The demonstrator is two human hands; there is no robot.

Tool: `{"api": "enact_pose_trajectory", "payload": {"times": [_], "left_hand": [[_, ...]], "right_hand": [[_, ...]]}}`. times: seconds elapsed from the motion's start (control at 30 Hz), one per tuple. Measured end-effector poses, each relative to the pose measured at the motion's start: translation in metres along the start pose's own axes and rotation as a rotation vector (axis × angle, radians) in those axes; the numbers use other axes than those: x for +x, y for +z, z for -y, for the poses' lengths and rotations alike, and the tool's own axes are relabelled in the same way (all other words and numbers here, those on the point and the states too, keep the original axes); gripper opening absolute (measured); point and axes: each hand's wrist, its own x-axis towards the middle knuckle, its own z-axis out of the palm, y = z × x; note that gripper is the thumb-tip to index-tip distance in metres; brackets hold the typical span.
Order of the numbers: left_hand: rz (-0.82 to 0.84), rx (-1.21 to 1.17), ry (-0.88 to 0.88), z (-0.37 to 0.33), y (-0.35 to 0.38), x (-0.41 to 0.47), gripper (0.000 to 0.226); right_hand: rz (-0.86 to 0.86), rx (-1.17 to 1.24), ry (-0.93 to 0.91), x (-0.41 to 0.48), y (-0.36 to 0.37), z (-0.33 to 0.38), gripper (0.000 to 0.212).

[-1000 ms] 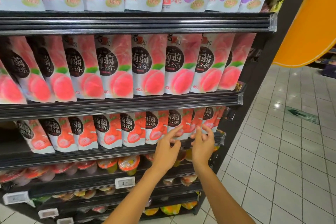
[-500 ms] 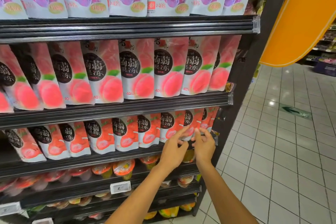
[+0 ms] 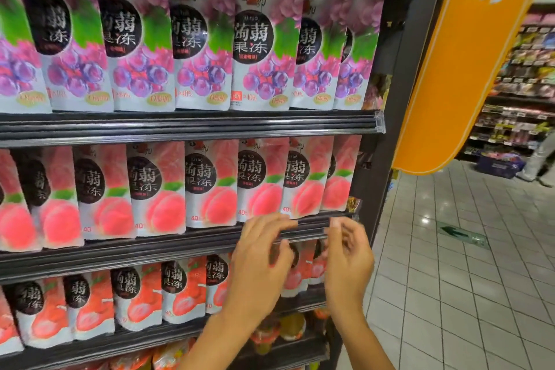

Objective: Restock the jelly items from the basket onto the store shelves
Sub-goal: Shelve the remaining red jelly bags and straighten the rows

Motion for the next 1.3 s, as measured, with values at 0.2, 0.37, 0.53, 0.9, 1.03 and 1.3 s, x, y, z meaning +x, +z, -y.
{"api": "enact_pose_trajectory", "payload": {"times": [0.2,0.37,0.53,0.9,1.03,1.3], "left_hand": [[0.015,0.218,0.044,-0.003,-0.009,0.025,0.041],[0.054,0.251,0.061,0.005,-0.002,0.019,0.041],[0.082,0.246,0.017,0.009,-0.004,0.016,0.041],[0.134,0.103,-0.070,0.009,-0.017,0.010,0.041],[0.030,0.038,-0.088,0.010,-0.023,0.009,0.041],[-0.069,0.036,-0.129,0.019,-0.036,0.006,0.050]], "right_hand": [[0.092,-0.177,-0.017,0.055,0.022,0.036,0.019],[0.066,-0.330,-0.005,0.067,0.034,0.031,0.021],[0.098,-0.389,0.061,0.072,0.033,0.030,0.014],[-0.058,-0.383,0.062,0.060,0.029,0.036,0.018],[0.022,-0.431,-0.127,0.039,0.045,0.044,0.012],[0.279,-0.389,0.112,0.027,0.079,0.047,0.027]]}}
